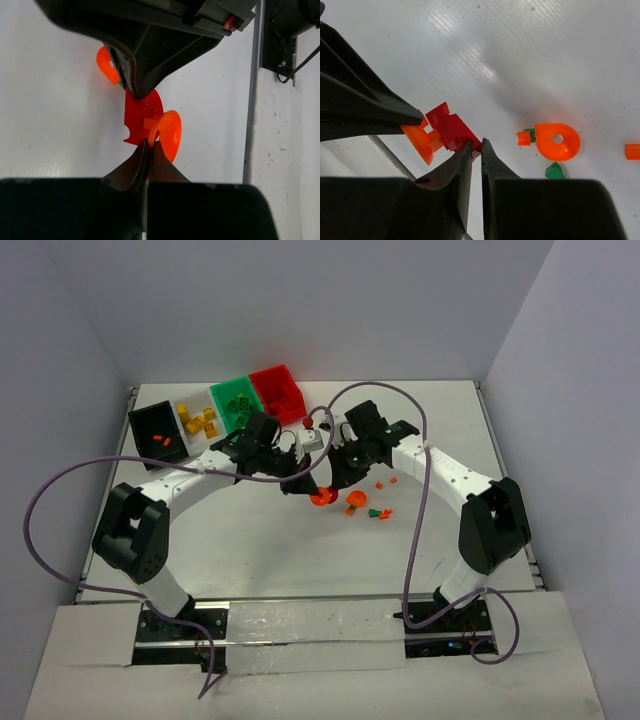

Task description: Sort the legos into containers by color

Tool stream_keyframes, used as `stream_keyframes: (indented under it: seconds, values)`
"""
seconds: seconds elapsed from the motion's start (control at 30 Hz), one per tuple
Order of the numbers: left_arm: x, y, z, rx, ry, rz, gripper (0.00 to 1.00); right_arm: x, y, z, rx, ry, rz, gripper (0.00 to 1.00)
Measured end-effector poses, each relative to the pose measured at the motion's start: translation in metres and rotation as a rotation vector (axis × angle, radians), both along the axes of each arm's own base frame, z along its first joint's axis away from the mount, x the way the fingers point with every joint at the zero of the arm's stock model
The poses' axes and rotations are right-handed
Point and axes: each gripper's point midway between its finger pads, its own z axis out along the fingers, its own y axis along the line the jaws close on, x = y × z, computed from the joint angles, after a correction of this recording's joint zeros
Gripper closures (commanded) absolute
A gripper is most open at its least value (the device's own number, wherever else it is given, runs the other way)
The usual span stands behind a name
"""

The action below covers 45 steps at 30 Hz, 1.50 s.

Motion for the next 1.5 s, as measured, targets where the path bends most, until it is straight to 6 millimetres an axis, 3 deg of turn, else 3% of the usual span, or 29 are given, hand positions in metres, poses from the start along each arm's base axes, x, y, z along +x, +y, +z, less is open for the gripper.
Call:
stream_keyframes:
  seconds: [0.2,0.5,0.77,1.27,1.5]
  values:
    - [0.002,0.003,0.004,-0.033,0.055,0.059,1.00,0.001,0.003,0.004,0.017,-0.013,0.008,1.00]
    - [-0.005,0.014,0.011,-0.033,-0.092,-0.028,1.00,-0.008,0.014,0.009,0.084,0.013,0.067,1.00]
    - [-0.005,0.019,0.006,-0.002,-0.134,-0.049,1.00,-0.010,0.019,0.000,0.110,0.058,0.097,1.00]
    - [0.004,0.011,0.012,-0.017,-0.040,0.034,1.00,0.000,0.012,0.012,0.067,0.035,0.063,1.00]
    - [-0.003,0.013,0.014,-0.098,-0.048,0.006,1.00,-0.003,0.014,0.013,0.081,0.047,0.073,1.00]
